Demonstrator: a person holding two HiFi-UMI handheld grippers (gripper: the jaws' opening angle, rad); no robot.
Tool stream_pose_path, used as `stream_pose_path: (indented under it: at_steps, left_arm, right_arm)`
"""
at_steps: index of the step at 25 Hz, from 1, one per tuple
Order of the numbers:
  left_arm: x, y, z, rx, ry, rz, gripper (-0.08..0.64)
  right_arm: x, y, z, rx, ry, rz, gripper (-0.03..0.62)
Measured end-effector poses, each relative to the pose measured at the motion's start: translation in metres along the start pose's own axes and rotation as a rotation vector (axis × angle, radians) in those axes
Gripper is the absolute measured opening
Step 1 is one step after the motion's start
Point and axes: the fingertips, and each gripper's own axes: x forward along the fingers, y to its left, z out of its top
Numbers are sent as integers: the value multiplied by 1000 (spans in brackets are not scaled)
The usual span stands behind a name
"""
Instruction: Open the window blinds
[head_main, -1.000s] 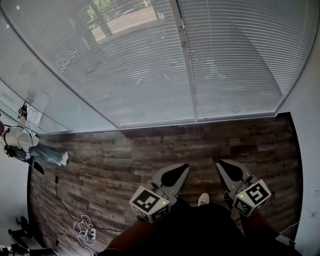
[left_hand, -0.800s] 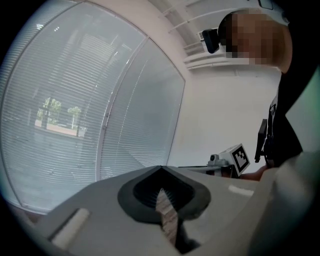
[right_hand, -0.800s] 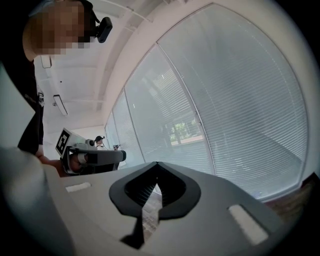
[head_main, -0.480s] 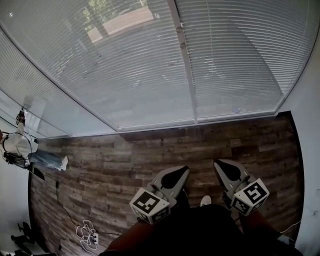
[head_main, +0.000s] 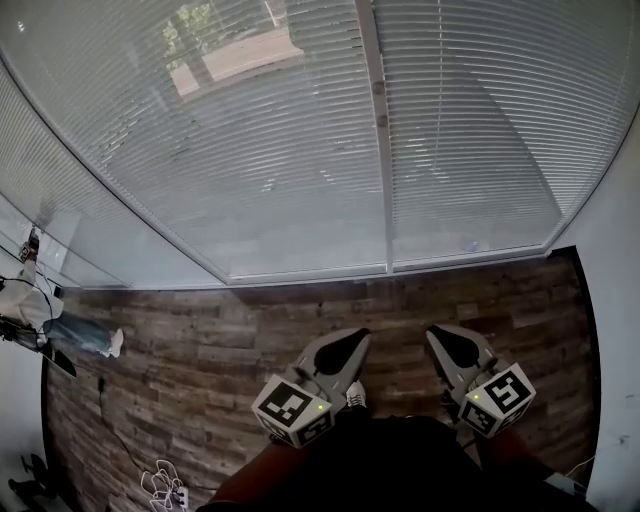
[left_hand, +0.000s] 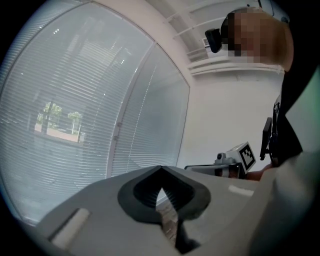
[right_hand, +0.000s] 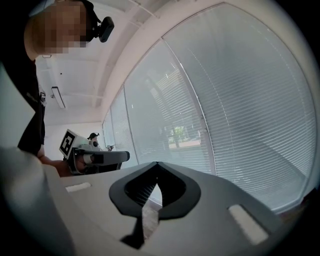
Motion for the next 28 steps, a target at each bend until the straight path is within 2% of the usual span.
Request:
stream_pose_path:
  at_steps: [4, 8, 12, 18, 21, 28]
  left_arm:
    - [3, 33, 18, -15, -4, -17, 0]
    - [1, 71, 14, -10, -6, -58, 0]
    - [-4, 102, 26, 5, -12, -101, 0]
    - [-14, 142, 19, -11, -6, -132, 0]
    - [-16, 153, 30, -36, -14, -137, 0]
    - [-12, 161, 24, -45, -2, -126, 0]
  right_arm:
    - [33, -3, 7, -2, 13, -28, 25]
    - [69, -3, 7, -13, 15, -62, 25]
    - [100, 3, 12, -25, 13, -104, 25]
    - [136, 13, 8, -29, 20, -141, 25]
    - [145, 18, 9, -26, 47, -150, 26]
    - [146, 13, 3, -17, 72, -157, 25]
